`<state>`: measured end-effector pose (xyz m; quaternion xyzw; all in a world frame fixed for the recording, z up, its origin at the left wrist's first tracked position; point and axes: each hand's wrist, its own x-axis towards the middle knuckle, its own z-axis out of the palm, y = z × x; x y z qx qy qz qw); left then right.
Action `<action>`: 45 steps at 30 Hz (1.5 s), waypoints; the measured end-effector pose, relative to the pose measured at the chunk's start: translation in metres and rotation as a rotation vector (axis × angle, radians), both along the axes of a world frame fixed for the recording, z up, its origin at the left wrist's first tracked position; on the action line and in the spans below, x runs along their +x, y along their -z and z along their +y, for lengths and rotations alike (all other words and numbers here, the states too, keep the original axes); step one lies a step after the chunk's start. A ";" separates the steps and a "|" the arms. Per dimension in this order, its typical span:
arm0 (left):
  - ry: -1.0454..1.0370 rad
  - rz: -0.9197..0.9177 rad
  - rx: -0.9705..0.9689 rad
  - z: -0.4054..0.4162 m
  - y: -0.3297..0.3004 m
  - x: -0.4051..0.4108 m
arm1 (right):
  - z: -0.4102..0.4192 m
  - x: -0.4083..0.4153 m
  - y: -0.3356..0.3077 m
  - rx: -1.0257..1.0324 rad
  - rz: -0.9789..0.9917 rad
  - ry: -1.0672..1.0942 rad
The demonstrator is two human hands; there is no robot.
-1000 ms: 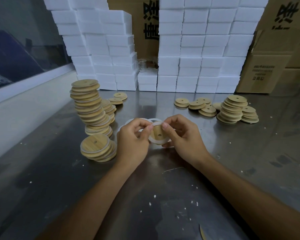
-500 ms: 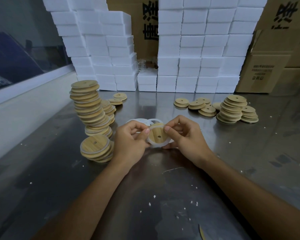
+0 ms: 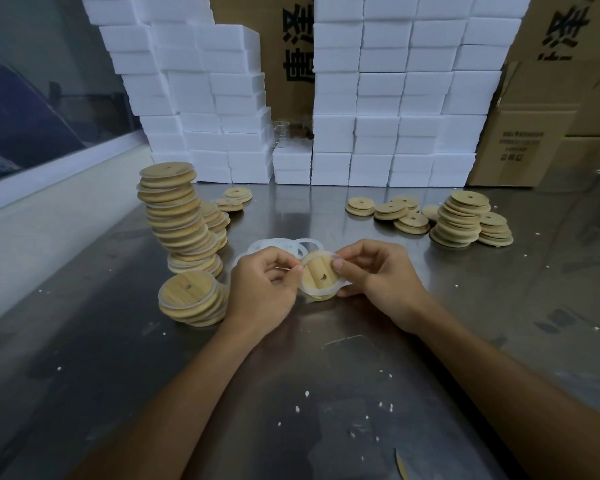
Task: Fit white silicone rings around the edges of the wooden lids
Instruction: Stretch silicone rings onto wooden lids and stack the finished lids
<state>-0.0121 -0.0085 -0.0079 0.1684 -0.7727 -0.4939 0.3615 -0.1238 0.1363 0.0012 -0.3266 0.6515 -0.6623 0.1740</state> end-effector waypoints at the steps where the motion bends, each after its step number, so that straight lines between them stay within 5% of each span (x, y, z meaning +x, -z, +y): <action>1: 0.002 0.005 -0.025 0.000 0.000 0.000 | -0.001 0.000 0.000 -0.003 0.048 0.025; 10: 0.006 0.105 -0.081 0.001 -0.004 0.002 | -0.007 0.005 -0.001 0.001 0.478 0.075; 19: -0.012 0.126 -0.008 0.000 -0.011 0.003 | -0.005 0.001 0.000 -0.028 0.156 0.069; 36: 0.063 0.140 0.269 0.005 -0.007 0.002 | -0.008 0.006 0.000 -0.095 0.052 0.033; 45: 0.041 0.129 0.008 0.007 -0.006 0.001 | -0.010 0.008 0.007 0.014 0.568 0.169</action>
